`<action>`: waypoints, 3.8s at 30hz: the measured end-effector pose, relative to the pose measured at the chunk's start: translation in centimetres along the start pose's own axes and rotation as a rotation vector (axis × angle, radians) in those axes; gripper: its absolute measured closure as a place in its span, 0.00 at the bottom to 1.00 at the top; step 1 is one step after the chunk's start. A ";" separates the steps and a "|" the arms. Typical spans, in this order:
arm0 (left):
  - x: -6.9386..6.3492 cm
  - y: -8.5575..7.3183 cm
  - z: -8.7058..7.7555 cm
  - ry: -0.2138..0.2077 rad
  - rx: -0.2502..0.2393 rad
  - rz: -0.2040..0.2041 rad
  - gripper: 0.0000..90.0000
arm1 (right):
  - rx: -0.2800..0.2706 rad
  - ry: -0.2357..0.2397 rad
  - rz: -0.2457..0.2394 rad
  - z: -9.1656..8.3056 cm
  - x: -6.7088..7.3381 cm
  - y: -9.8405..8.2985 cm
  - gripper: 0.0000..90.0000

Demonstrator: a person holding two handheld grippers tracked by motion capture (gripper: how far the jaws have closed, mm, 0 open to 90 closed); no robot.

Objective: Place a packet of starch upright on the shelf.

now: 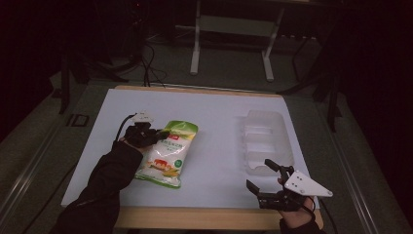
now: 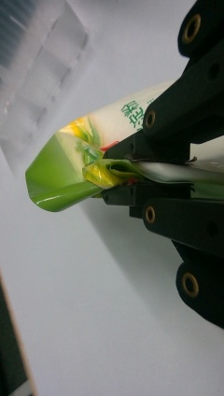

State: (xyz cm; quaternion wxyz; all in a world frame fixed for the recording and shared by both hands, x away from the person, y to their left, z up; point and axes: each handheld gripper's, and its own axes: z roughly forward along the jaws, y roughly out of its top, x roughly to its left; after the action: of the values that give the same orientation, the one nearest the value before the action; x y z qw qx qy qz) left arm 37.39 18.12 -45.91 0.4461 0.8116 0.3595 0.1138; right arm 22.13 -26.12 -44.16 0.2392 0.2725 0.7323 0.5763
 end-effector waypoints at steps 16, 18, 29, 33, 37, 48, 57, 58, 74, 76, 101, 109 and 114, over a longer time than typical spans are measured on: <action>-4.2 0.9 -3.7 -0.088 -0.097 0.072 0.93 | 0.002 -0.005 -0.001 0.0 0.1 0.1 0.12; -4.9 1.1 -4.1 -0.098 -0.107 0.085 0.93 | -0.001 -0.003 0.008 -0.1 0.0 0.1 0.15; -8.1 3.1 -6.4 -0.177 -0.249 0.135 0.93 | 0.013 0.005 -0.008 -0.2 0.3 0.3 0.19; -8.8 4.0 -6.5 -0.236 -0.299 0.119 0.93 | -0.006 0.007 -0.001 -0.4 0.3 1.0 0.20; -9.9 4.7 -6.0 -0.282 -0.336 0.125 0.93 | -0.007 0.020 0.015 -0.2 0.1 1.9 0.19; -12.5 5.6 -4.0 -0.378 -0.370 0.120 0.93 | 0.025 0.115 0.091 4.1 -0.4 5.9 0.14; -14.3 6.6 -2.4 -0.433 -0.368 0.141 0.93 | 0.068 0.183 0.102 6.6 0.1 5.9 0.41; -14.5 6.7 -2.2 -0.435 -0.368 0.142 0.93 | 0.075 0.196 0.093 6.6 0.1 5.9 0.45; -14.8 7.2 -1.2 -0.409 -0.375 0.124 0.92 | 0.096 0.170 0.122 5.1 -1.5 8.1 0.89; -14.7 7.3 -1.2 -0.421 -0.375 0.131 0.92 | 0.105 0.171 0.104 4.8 -1.3 8.6 0.94; -13.3 5.6 -4.1 -0.387 -0.374 0.102 0.16 | 0.020 0.071 0.086 1.4 -6.0 12.0 0.94; -11.5 2.9 -4.7 -0.283 -0.340 0.045 0.01 | -0.009 -0.017 0.094 1.3 -9.8 13.1 0.94; -10.3 0.3 -4.7 -0.257 -0.292 -0.012 0.00 | 0.005 -0.048 0.107 1.8 -11.6 13.3 0.94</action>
State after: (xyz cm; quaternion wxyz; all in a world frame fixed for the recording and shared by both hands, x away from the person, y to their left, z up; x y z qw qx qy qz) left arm 27.78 13.94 -41.52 0.6021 0.7440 0.2841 0.0573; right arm 33.48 -30.19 -31.15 0.2248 0.3257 0.7122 0.5799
